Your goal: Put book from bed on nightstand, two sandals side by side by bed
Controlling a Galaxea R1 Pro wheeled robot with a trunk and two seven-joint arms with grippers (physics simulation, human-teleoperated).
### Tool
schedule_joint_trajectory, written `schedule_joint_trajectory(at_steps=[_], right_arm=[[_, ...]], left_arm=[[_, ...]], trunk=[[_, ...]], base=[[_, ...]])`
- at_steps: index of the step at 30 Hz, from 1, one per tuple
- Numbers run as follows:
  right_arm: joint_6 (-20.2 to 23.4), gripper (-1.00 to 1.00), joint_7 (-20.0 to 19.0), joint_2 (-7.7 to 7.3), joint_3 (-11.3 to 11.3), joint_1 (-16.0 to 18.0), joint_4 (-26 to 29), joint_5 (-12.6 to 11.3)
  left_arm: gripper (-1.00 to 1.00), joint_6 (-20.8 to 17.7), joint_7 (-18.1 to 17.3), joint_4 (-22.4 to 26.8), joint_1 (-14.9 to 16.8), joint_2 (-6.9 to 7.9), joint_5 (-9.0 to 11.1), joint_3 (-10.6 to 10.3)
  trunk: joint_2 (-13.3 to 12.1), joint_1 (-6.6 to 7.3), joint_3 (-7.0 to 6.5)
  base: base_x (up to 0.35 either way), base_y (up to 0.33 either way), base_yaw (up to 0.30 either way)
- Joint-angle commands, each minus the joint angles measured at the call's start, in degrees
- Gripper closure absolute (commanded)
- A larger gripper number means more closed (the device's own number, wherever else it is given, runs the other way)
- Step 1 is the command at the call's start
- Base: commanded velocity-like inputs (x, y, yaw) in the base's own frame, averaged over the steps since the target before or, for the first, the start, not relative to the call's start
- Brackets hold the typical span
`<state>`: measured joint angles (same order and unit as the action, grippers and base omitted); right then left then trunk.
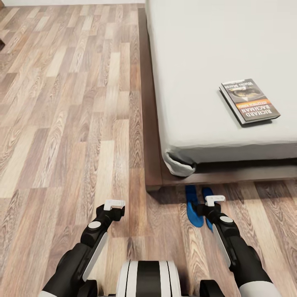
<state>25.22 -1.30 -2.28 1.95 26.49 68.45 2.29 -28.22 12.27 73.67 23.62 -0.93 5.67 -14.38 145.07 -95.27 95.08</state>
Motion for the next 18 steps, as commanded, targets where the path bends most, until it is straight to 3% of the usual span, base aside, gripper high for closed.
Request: schedule_joint_trajectory(at_steps=[1,7,12,15,18], right_arm=[[0.4,-1.0,-0.1,0.0,0.0,0.0,0.0,0.3],[2.6,-1.0,0.1,-0.01,0.0,0.0,-0.1,0.4],[5.8,-1.0,0.0,-0.01,0.1,0.0,1.1,0.4],[7.0,-1.0,-0.2,-0.07,0.0,0.0,2.9,0.3],[8.4,-1.0,-0.2,-0.09,-0.1,0.0,8.8,0.3]], left_arm=[[-1.0,-0.2,0.6,0.0,0.0,-0.01,0.6,-0.1],[-1.0,-0.3,0.6,0.0,0.0,-0.08,0.7,-0.2],[-1.0,-0.3,0.6,0.0,0.0,-0.16,0.7,-0.2],[-1.0,-0.3,0.7,0.0,0.0,-0.14,0.7,-0.2],[-1.0,-0.3,0.7,0.0,0.0,-0.1,0.8,-0.1]], trunk=[[0.0,0.06,-0.2],[-0.1,0.22,-1.53],[-0.1,0.35,-2.64],[-0.2,0.42,-3.3],[-0.2,0.5,-3.97]], base=[[-0.315,0.0,0.0],[-0.297,0.0,0.0],[-0.09,0.0,0.0],[-0.015,0.0,0.0],[-0.006,0.0,0.0]])
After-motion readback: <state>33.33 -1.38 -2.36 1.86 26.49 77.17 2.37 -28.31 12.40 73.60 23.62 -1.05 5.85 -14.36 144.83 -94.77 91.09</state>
